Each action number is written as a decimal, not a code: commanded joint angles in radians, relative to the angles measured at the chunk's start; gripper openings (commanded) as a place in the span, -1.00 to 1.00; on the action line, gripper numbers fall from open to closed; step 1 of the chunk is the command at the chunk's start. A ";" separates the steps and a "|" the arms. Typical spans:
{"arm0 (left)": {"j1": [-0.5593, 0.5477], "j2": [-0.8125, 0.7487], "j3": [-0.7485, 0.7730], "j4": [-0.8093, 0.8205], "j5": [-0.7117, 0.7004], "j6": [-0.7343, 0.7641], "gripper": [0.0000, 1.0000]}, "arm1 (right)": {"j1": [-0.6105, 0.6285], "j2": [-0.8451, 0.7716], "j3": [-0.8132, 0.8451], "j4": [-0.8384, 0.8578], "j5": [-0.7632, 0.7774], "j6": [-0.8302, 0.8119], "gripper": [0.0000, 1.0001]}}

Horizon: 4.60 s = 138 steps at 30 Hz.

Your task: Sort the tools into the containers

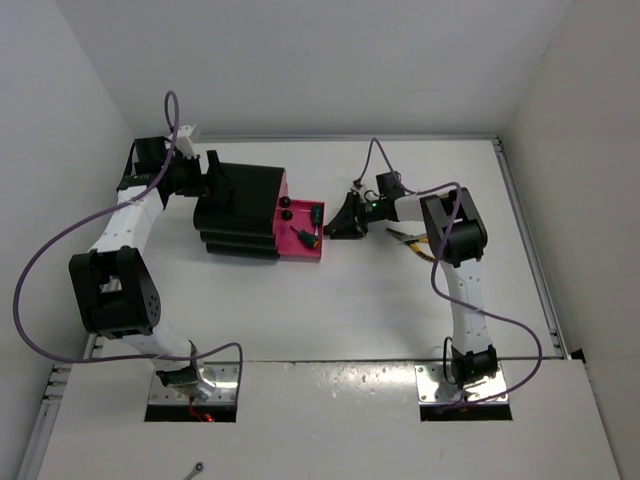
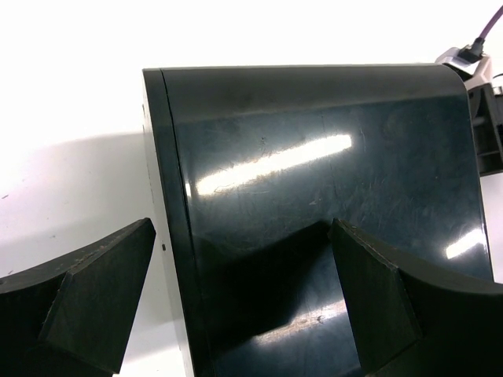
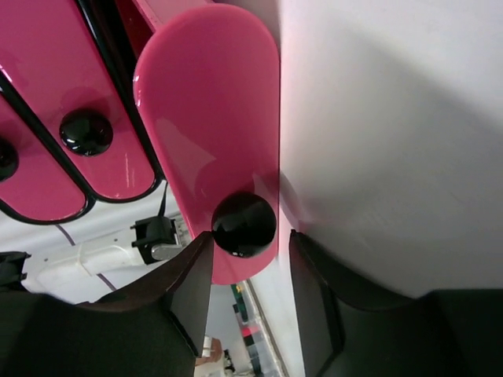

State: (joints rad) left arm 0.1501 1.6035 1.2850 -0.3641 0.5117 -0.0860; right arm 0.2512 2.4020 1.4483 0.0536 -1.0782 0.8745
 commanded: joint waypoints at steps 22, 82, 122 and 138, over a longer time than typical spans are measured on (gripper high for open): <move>-0.055 0.070 -0.049 -0.098 -0.081 0.055 1.00 | 0.126 0.066 0.139 0.242 -0.046 0.193 -0.32; -0.055 0.079 -0.076 -0.079 -0.071 0.065 1.00 | 0.158 0.055 0.058 0.918 0.031 0.774 0.17; -0.055 0.088 -0.076 -0.079 -0.081 0.055 1.00 | 0.074 -0.033 -0.156 0.934 -0.014 0.707 -0.75; -0.055 0.088 -0.067 -0.079 -0.081 0.055 1.00 | 0.016 -0.073 -0.302 0.977 -0.043 0.689 -0.80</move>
State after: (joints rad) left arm 0.1295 1.6196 1.2709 -0.2932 0.5140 -0.0948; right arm 0.2771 2.3775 1.1648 1.0096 -1.1095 1.6028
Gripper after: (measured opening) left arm 1.000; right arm 0.329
